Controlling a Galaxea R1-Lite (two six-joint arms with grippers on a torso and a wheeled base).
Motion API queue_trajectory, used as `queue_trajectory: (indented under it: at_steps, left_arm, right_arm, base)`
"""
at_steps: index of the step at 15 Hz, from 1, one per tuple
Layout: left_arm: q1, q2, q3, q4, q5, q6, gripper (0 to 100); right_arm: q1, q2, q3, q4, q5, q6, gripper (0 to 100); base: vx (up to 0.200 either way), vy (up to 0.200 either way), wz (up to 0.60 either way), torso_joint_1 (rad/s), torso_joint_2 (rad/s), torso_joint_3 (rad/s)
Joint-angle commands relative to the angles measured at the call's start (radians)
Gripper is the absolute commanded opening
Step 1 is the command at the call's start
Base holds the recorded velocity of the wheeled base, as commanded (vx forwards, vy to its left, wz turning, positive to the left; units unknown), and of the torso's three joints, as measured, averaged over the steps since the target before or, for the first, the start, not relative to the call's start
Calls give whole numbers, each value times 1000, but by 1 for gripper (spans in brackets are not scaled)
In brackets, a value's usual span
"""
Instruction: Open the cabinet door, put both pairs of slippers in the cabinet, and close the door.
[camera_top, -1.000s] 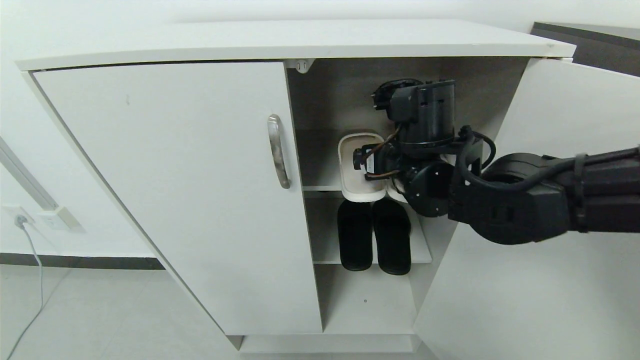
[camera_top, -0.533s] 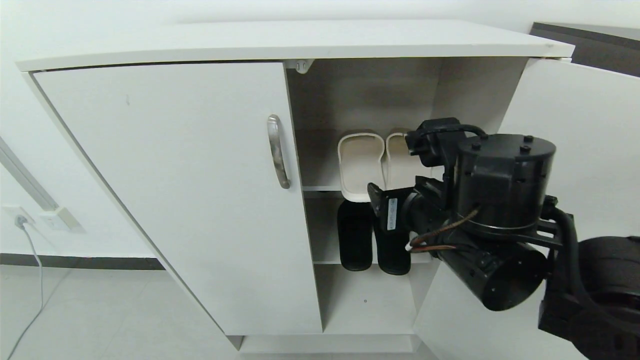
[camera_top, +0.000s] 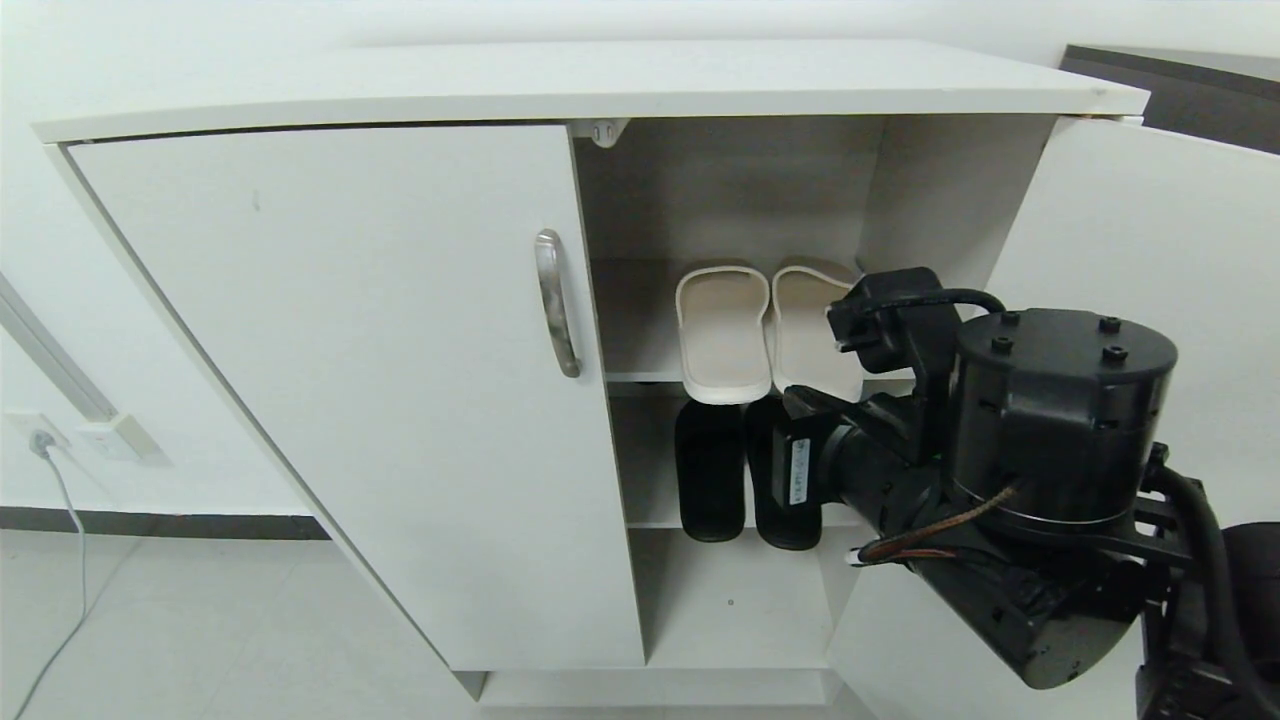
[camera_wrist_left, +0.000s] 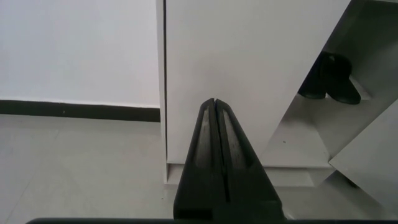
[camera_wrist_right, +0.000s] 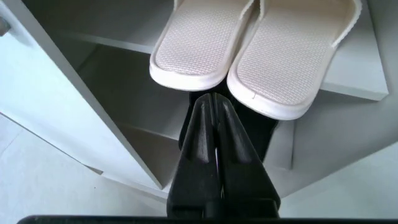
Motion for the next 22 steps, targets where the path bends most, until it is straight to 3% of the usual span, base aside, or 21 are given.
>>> queue_trajectory:
  at_steps: [1,16,22]
  left_arm:
    - [0,1,0,0,1,1,0]
    - [0,1,0,0,-1,0,0]
    - [0,1,0,0,1,0,0]
  right_arm:
    - [2,-2,1,-1,-2,1,0]
    - [9,23,28,4,0,0,0]
    - [-3,12,91,-2,38,-7,0]
  base:
    - [0,0,0,0,0,0]
    - [-200,0,0,3,4,3]
    - [0,0,0,0,0,0]
